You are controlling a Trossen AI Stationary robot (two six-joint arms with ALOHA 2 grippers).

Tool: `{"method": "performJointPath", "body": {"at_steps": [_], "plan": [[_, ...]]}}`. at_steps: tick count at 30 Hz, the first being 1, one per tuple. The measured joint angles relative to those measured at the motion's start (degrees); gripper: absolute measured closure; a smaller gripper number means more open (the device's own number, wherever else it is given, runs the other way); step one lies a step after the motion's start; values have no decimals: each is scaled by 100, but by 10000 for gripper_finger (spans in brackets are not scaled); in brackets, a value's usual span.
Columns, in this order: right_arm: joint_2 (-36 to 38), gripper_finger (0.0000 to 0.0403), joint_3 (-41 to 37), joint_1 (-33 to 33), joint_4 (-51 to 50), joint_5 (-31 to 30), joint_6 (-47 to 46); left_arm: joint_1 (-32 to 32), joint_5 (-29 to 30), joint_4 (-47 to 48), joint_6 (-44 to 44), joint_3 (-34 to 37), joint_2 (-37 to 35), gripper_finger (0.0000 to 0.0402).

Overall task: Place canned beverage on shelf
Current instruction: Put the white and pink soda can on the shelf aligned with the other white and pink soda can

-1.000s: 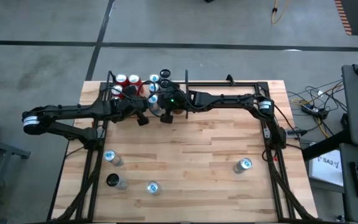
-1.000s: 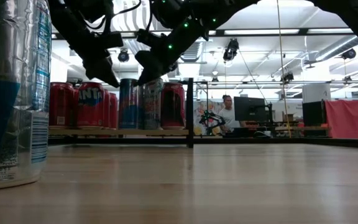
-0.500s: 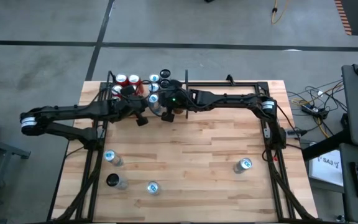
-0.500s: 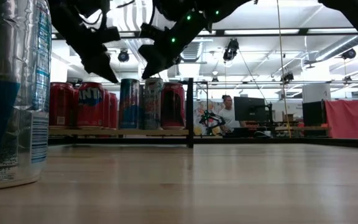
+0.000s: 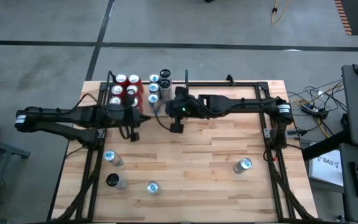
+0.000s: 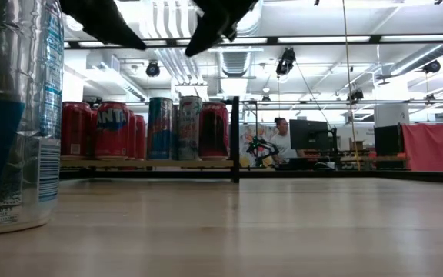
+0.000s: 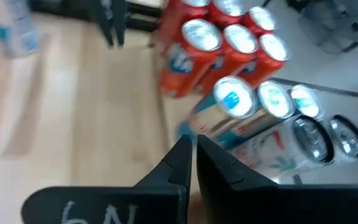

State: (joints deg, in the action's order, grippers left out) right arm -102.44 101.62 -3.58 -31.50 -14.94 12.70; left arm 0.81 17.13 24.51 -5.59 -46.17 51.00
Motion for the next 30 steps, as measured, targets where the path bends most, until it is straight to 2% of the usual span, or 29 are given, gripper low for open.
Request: {"method": "performJointPath", "body": {"at_steps": [6,12,15,21,24,30], "plan": [[371,390,0,516,-899,108,-513,828,-5,-13,570,4,10,402],[608,390,0,1006,-1702,833,-1297,1562,30,-100,1057,7,235,402],[674,390,0,1251,-2109,1043,-1721,1841,30,-168,1259,9,378,402],[683,390,-2,1594,-2886,1076,-2582,2130,29,-231,1389,8,571,402],[683,390,-2,1713,-3056,1063,-2891,2206,-84,321,1825,-247,648,402],[683,390,-2,1900,-3080,1050,-2930,2566,-466,2319,3584,-1256,1054,402]]}}
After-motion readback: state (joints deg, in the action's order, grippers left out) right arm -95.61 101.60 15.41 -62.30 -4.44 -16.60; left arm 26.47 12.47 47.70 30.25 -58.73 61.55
